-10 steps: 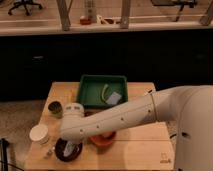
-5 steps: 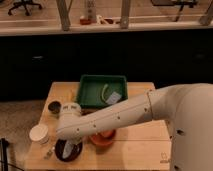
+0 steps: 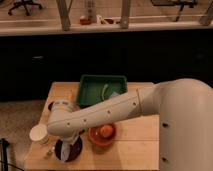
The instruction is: Place towel in purple bowl
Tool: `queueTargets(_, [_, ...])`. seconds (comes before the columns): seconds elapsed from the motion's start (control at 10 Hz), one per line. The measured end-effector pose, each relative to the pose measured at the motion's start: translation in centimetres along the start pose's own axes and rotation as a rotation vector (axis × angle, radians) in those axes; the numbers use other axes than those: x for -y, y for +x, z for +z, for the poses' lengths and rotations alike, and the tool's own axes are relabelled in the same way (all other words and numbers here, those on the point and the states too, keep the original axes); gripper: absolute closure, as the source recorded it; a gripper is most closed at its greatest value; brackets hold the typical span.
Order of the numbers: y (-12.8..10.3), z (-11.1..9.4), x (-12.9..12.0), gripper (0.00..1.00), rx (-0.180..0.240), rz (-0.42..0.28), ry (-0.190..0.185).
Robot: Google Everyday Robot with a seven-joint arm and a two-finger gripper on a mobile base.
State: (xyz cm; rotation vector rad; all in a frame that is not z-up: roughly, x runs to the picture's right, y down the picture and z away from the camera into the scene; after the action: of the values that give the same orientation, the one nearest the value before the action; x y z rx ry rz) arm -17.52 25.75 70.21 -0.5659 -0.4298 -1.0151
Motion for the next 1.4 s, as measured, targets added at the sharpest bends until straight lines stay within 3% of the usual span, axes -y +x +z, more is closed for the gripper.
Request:
queueTargets(0.6, [-1.0, -0.6, 0.5, 1.00, 0.067, -0.221, -0.052])
queueTargets(1.4, [-1.4, -0.9, 0.7, 0.99, 0.096, -0.295, -0.051])
